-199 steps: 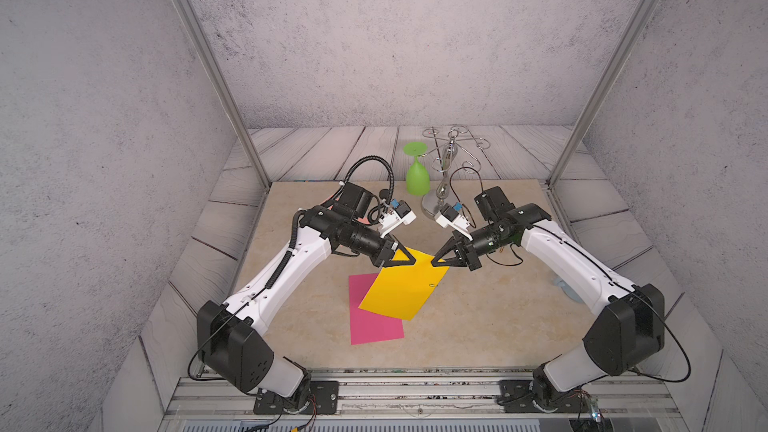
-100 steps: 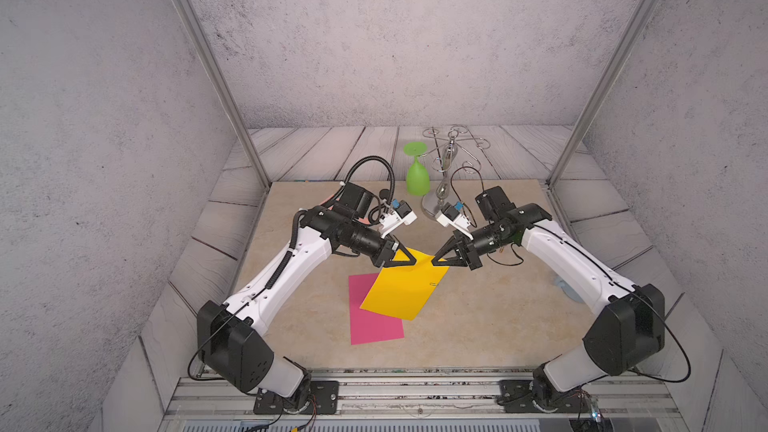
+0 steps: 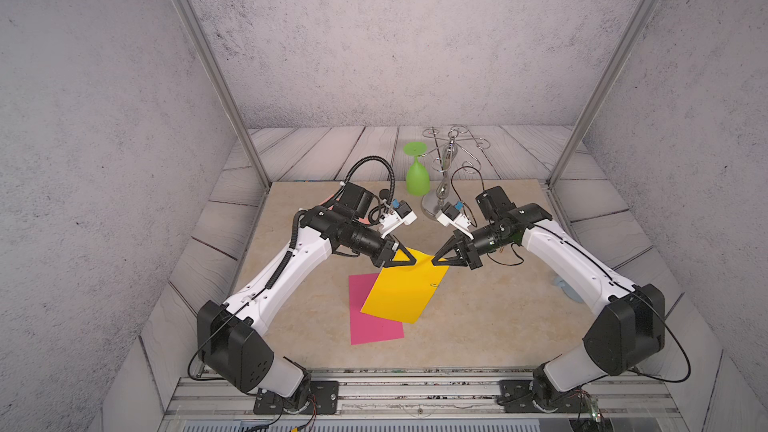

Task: Unclip the paperclips from the documents
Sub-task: Remove the paper clip from the document.

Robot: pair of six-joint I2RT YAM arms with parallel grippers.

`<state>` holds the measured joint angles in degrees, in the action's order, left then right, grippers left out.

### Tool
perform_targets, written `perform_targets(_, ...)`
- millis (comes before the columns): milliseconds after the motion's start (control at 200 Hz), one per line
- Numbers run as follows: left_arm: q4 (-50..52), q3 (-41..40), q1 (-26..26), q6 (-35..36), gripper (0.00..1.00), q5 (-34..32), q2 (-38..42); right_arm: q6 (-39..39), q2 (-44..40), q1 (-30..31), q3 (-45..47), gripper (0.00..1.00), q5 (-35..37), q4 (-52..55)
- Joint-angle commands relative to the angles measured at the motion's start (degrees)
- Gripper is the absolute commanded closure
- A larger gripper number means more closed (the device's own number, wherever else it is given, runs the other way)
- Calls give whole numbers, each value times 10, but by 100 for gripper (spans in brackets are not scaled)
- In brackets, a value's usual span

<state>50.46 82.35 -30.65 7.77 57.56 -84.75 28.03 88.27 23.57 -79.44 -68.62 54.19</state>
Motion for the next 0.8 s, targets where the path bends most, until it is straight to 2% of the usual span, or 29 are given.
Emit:
perform_targets(0, 33, 7, -1, 21, 100, -13, 2, 1, 1, -11, -18, 91, -10, 1)
perform_targets(415, 34, 12, -1, 20, 100, -15, 3, -6, 1, -15, -14, 93, -5, -7)
perform_targets(615, 30, 8, -1, 20, 100, -21, 4, -115, -22, -54, 32, 93, 32, -130)
perform_targets(796, 13, 1, -1, 7, 100, -41, 10, -239, -39, -113, 77, 95, 118, -237)
